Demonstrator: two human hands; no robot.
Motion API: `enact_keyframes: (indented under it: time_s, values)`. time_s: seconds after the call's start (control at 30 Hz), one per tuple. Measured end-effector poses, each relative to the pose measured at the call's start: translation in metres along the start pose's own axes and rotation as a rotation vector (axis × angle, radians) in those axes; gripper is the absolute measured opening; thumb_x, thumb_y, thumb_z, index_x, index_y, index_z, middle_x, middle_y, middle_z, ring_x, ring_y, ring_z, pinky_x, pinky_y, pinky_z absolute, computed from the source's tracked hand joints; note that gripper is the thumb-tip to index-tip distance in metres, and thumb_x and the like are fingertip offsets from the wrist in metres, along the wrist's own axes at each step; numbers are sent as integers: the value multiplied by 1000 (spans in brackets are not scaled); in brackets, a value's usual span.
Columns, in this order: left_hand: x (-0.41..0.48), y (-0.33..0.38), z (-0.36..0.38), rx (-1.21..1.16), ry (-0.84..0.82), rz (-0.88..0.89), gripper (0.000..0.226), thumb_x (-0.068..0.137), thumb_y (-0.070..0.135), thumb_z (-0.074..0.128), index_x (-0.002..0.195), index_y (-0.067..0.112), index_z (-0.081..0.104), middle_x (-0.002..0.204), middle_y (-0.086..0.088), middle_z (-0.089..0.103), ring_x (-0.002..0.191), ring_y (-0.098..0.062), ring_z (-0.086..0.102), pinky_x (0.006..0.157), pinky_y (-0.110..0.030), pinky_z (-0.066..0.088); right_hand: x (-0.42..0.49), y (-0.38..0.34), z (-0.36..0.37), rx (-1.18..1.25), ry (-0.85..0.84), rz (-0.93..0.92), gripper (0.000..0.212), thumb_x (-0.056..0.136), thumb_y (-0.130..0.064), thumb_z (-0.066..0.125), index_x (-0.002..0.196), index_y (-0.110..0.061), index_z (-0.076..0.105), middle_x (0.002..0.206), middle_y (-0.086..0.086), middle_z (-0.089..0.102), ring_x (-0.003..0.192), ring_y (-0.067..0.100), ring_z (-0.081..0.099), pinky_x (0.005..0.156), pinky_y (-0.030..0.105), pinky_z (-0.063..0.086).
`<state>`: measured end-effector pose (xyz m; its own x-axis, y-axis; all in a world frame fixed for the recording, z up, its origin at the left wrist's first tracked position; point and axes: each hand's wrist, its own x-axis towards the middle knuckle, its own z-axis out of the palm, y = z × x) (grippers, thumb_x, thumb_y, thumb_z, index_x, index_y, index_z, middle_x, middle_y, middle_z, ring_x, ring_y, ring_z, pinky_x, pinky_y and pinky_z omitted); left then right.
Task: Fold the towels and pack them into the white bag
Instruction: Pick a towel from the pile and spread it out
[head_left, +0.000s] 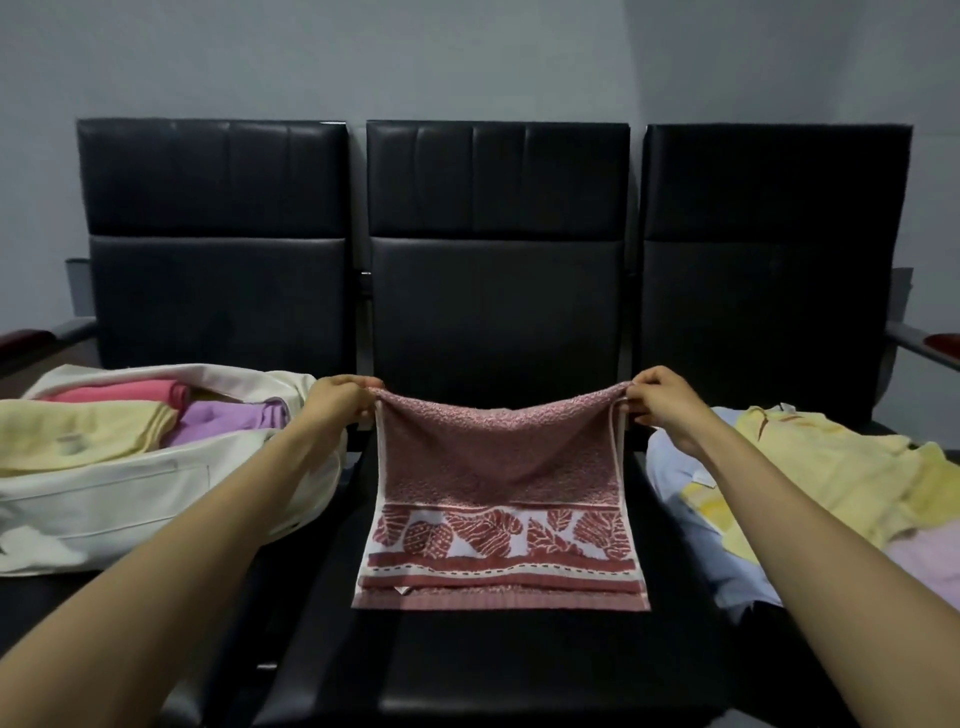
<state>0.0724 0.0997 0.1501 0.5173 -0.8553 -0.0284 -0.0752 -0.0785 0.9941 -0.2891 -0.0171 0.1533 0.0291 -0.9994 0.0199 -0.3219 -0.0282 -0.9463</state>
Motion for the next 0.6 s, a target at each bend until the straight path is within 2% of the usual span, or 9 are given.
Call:
enact_keyframes:
  time_s: [0.07, 0.13, 0.2, 0.27, 0.33, 0.43, 0.47, 0.53, 0.6]
  values:
    - [-11, 10, -3, -18, 23, 38, 9, 81, 1, 65, 82, 8, 70, 78, -11, 67, 72, -21, 62, 68, -29, 52, -6, -7, -6, -98, 59, -43, 16, 92, -8, 53, 80, -18, 49, 83, 8, 60, 75, 23, 57, 64, 36, 45]
    - [-24, 20, -6, -65, 41, 80, 4, 80, 7, 71, 81, 10, 70, 78, -10, 66, 72, -20, 61, 72, -30, 50, -17, -13, -13, -35, 72, -64, 16, 90, -5, 55, 80, -17, 52, 88, 10, 61, 78, 24, 58, 69, 38, 50]
    - [-38, 31, -8, -115, 63, 94, 7, 83, 5, 71, 85, 11, 68, 77, -6, 64, 69, -15, 57, 65, -23, 47, -31, -23, -24, 205, -6, -51, 21, 89, 5, 53, 81, -14, 55, 83, 9, 60, 70, 20, 60, 61, 26, 53]
    - [-52, 43, -11, -179, 34, 92, 15, 86, 2, 66, 98, 10, 66, 82, -5, 64, 72, -13, 58, 60, -19, 48, -45, -34, -38, 414, -101, -39, 27, 88, 12, 49, 86, -13, 60, 82, 7, 62, 64, 14, 63, 58, 21, 52]
    - [-66, 58, -15, -203, -21, 110, 24, 88, 1, 63, 110, 11, 64, 88, -4, 65, 75, -11, 59, 59, -17, 50, -56, -46, -53, 550, -202, -8, 32, 88, 11, 45, 95, -14, 64, 87, 5, 64, 69, 11, 63, 63, 22, 50]
    - [-86, 78, -21, -165, -12, 180, 25, 87, 2, 65, 111, 10, 66, 95, -8, 66, 84, -17, 61, 74, -26, 50, -78, -63, -69, 642, -329, 35, 27, 90, 3, 49, 103, -14, 65, 93, 3, 64, 84, 13, 59, 80, 26, 47]
    - [-94, 85, -23, -173, 16, 218, 24, 86, 4, 67, 110, 9, 67, 95, -8, 67, 86, -20, 62, 77, -30, 51, -86, -69, -72, 658, -320, 6, 23, 90, 0, 52, 103, -14, 66, 91, 2, 67, 85, 13, 60, 83, 27, 47]
    - [-112, 99, -27, -232, 78, 311, 22, 85, 8, 69, 106, 12, 69, 96, -6, 69, 88, -21, 64, 80, -35, 54, -100, -80, -76, 689, -181, -143, 20, 88, 2, 59, 97, -13, 66, 81, -1, 71, 82, 14, 64, 77, 24, 52]
    - [-129, 111, -33, -289, 137, 441, 16, 84, 10, 70, 97, 19, 70, 97, -1, 70, 90, -15, 65, 79, -28, 55, -112, -91, -81, 644, 5, -368, 22, 84, 7, 63, 92, -13, 67, 76, -4, 71, 78, 11, 65, 68, 19, 54]
